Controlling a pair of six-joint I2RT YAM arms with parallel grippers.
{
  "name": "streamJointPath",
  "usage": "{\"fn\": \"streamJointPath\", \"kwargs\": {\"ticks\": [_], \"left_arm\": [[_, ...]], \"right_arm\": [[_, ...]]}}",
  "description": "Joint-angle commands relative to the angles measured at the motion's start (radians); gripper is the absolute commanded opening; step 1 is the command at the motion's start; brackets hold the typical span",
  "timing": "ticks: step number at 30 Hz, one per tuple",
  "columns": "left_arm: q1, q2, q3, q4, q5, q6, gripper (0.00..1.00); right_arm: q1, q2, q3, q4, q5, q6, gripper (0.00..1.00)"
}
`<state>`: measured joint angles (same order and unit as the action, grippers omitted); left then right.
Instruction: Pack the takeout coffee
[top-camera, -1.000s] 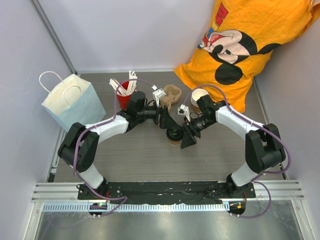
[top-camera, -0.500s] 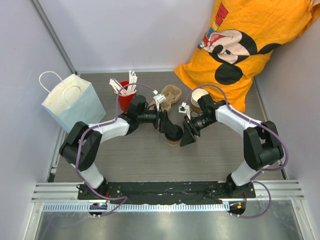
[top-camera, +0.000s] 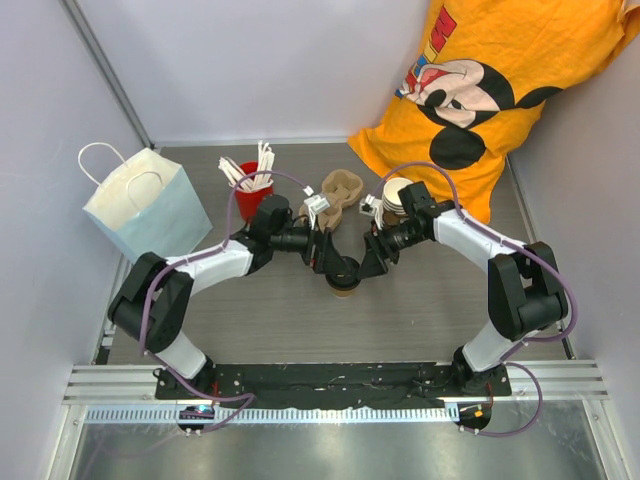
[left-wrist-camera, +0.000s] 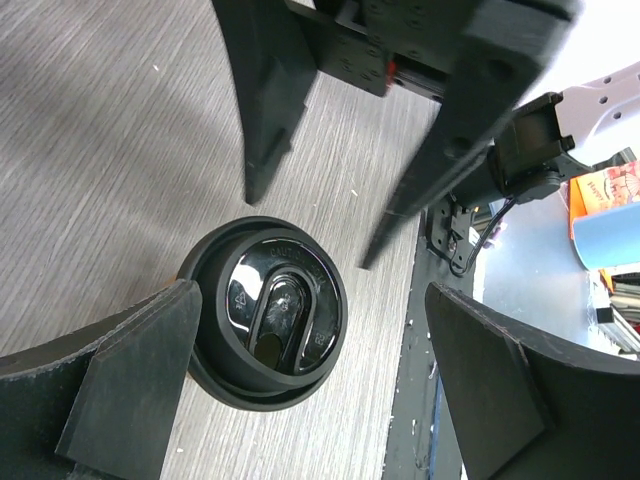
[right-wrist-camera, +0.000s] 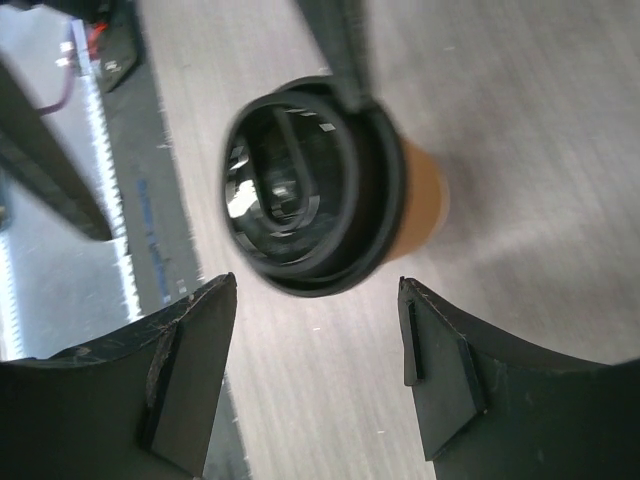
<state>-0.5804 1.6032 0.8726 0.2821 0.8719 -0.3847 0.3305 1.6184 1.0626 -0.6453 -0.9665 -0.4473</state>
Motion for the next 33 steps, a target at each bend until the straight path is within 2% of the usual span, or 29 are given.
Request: {"fn": "streamJointPath", "kwargs": {"ticks": [1, 7, 13, 20, 28, 33], "left_arm": [[-0.002, -0.058, 0.016, -0.018, -0.001, 0.029, 1.0], [-0.002, -0.088, -0.01, -0.061, -0.002, 0.049, 1.0], [-0.002, -0.126, -0.047, -0.11, -0.004, 0.078, 1.0], [-0.002, -0.15, -0.066, -0.129, 0.013, 0.076, 1.0], [-0.002, -0.169, -0.046, -0.239, 0.044, 0.113, 1.0], [0.005, -0.201, -0.017, -0.348, 0.068, 0.161, 1.0]], "right_arm": [[-0.002, -0.049, -0.025, 0.131, 0.112, 0.064, 0.71], [-0.004, -0.089, -0.015, 0.191, 0.209, 0.133, 0.72], [-0.005, -0.175, 0.019, 0.17, 0.307, 0.153, 0.72], [-0.005, -0.19, 0.022, 0.148, 0.403, 0.148, 0.72], [-0.001, -0.199, 0.039, 0.131, 0.459, 0.153, 0.7], [0.031, -0.229, 0.089, 0.064, 0.497, 0.15, 0.7]]}}
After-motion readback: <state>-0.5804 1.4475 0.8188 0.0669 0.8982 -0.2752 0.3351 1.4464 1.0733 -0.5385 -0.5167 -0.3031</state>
